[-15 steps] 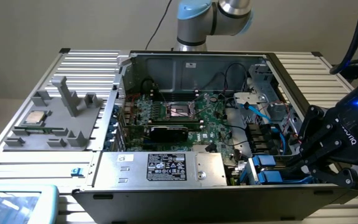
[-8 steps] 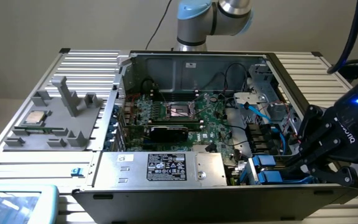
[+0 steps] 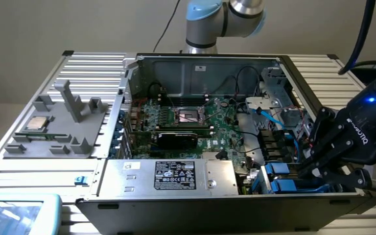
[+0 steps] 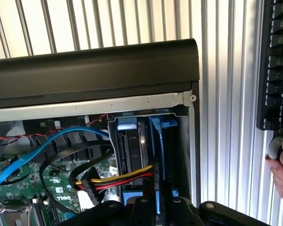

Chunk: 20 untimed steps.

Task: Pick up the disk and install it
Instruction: 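Insert the first disk wire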

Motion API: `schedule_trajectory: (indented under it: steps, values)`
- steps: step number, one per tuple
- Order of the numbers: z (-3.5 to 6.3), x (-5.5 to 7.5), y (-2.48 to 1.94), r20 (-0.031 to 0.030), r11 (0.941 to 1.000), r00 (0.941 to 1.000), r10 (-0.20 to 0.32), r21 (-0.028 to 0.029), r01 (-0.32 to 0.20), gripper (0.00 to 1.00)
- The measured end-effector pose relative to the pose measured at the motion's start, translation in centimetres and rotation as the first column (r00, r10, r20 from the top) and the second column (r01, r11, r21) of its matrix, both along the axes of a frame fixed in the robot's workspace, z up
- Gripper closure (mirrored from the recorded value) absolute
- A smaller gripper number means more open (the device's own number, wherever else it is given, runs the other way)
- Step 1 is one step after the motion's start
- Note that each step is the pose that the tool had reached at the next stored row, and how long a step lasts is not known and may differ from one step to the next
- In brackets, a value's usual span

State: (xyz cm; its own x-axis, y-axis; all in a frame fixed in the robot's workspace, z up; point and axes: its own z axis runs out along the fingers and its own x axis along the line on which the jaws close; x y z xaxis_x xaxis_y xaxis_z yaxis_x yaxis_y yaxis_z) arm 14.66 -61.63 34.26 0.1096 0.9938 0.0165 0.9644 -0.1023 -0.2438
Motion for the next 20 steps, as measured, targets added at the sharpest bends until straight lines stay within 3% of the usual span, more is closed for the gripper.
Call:
schedule_trajectory:
  steps: [5,11,16,20]
  values:
    - [-0.04,0.6,0.54,-0.0104,1.0,0.9999,0.0,-0.002,0.0,0.84]
    - [-0.04,1.4,1.05,-0.0177,1.0,0.9998,0.0,-0.0098,0.0,0.84]
    - [-0.04,1.4,1.14,-0.0179,1.0,0.9998,0.0,-0.01,0.0,0.84]
    - [-0.1,1.6,2.12,-0.0179,0.9999,0.9998,0.0,-0.0161,0.0,0.84]
